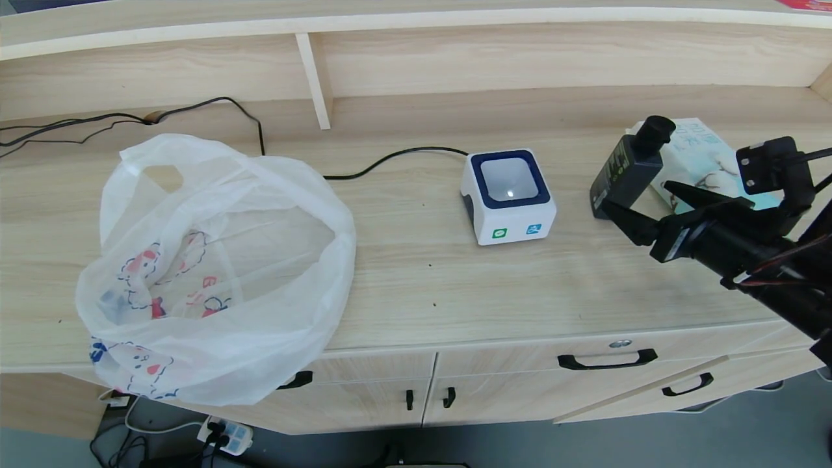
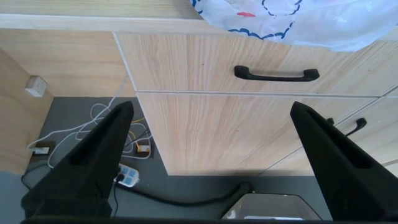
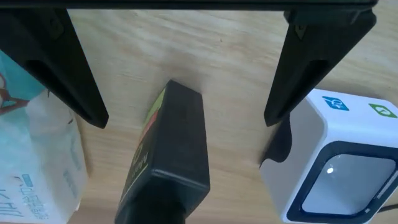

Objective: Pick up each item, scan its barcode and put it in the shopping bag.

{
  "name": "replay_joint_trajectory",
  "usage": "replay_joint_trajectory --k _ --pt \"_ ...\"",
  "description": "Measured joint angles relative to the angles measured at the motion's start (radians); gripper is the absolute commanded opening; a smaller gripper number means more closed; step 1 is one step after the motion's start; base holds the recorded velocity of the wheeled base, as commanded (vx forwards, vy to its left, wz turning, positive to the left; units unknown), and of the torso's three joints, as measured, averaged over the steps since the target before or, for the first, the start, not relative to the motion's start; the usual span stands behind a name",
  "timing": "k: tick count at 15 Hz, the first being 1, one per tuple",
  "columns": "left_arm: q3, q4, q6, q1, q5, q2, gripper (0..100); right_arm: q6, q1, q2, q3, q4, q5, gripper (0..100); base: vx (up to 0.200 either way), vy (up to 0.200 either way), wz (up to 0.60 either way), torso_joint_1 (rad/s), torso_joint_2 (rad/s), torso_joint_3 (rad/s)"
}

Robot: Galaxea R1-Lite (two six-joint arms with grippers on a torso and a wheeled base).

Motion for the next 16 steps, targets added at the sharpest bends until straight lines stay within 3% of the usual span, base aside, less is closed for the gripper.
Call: replay_joint_trajectory --k 7,13,14,16 --pt "0.000 -0.002 0.001 -0.001 0.000 0.000 100 0.002 0.000 0.127 -0.207 -0.005 -0.053 100 0.000 0.000 0.00 0.000 0.00 0.000" --pt "0.000 -0.006 0.003 0.000 0.000 0.000 100 0.001 -0.021 0.190 -0.251 -0.015 -0.063 100 0.000 0.000 0.00 0.000 0.00 0.000" --pt "0.000 -0.006 0.004 0.000 0.000 0.000 100 0.001 -0.023 0.194 -0.252 -0.016 -0.063 0 0.000 0.000 0.00 0.000 0.00 0.000" --pt "0.000 -0.006 0.003 -0.001 0.000 0.000 100 0.003 -0.025 0.199 -0.253 -0.021 -0.063 0 0.000 0.000 0.00 0.000 0.00 0.000"
